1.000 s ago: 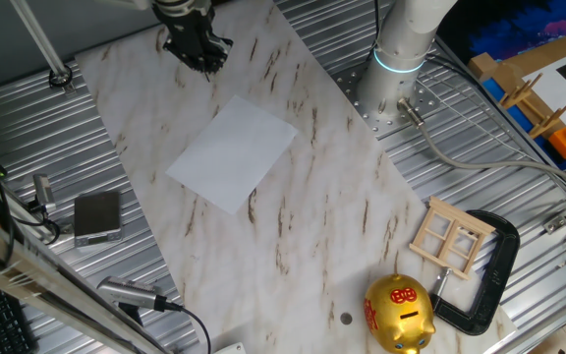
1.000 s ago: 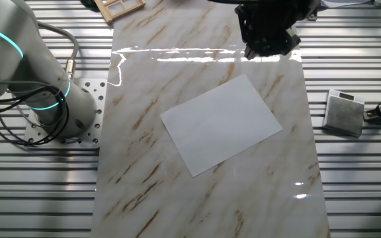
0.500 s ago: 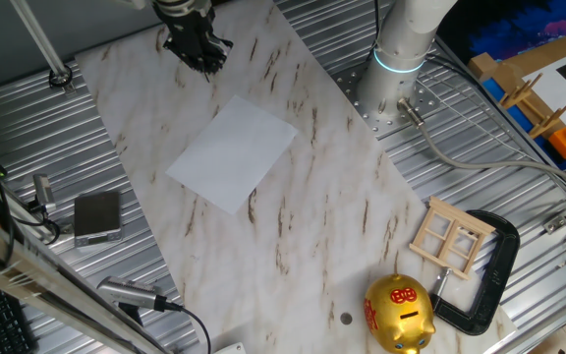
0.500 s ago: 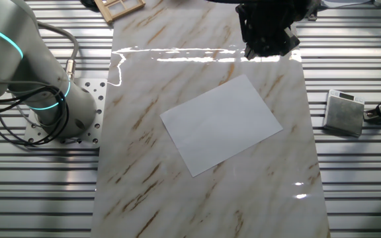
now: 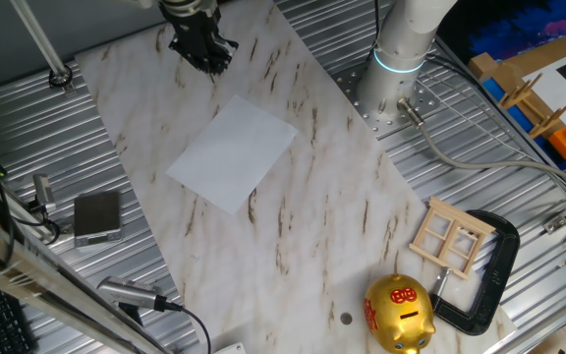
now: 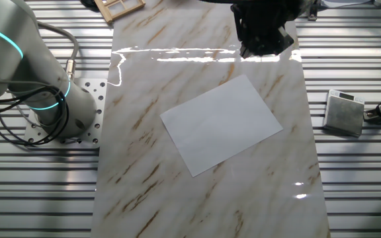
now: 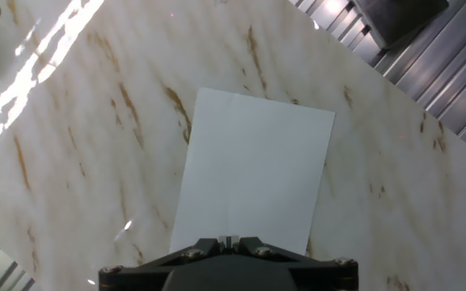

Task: Flip over and spread out the paper that is laid flat on the table

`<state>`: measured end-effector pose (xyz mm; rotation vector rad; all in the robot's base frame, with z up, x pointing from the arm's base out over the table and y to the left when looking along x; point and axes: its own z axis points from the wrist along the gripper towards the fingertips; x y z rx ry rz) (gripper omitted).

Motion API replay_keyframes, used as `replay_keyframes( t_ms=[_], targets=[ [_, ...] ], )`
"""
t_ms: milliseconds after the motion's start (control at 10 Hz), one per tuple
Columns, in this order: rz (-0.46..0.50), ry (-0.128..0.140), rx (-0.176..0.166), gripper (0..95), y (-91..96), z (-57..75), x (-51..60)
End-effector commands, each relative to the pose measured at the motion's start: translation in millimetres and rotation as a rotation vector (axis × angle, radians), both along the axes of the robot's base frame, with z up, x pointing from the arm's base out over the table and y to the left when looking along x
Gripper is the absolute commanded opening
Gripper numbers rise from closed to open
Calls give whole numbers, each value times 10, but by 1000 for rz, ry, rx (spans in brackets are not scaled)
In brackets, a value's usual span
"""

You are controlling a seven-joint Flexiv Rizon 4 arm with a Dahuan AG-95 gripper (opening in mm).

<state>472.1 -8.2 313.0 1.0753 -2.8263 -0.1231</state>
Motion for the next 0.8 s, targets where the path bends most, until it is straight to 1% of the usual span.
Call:
replay_keyframes(
  t_ms=[100,200,400,500,600,700,800],
  targets=[
    [31,-5,21,0,-74,-126,84],
    [44,-9,38,0,-130,-228,147],
    [87,-24,49,0,-255,-442,309],
    [120,-34,54,0,-359,-615,431],
    [141,-36,58,0,-430,-738,503],
    [156,-36,59,0,-476,-810,546],
    [184,-37,62,0,-559,-924,615]
  ],
)
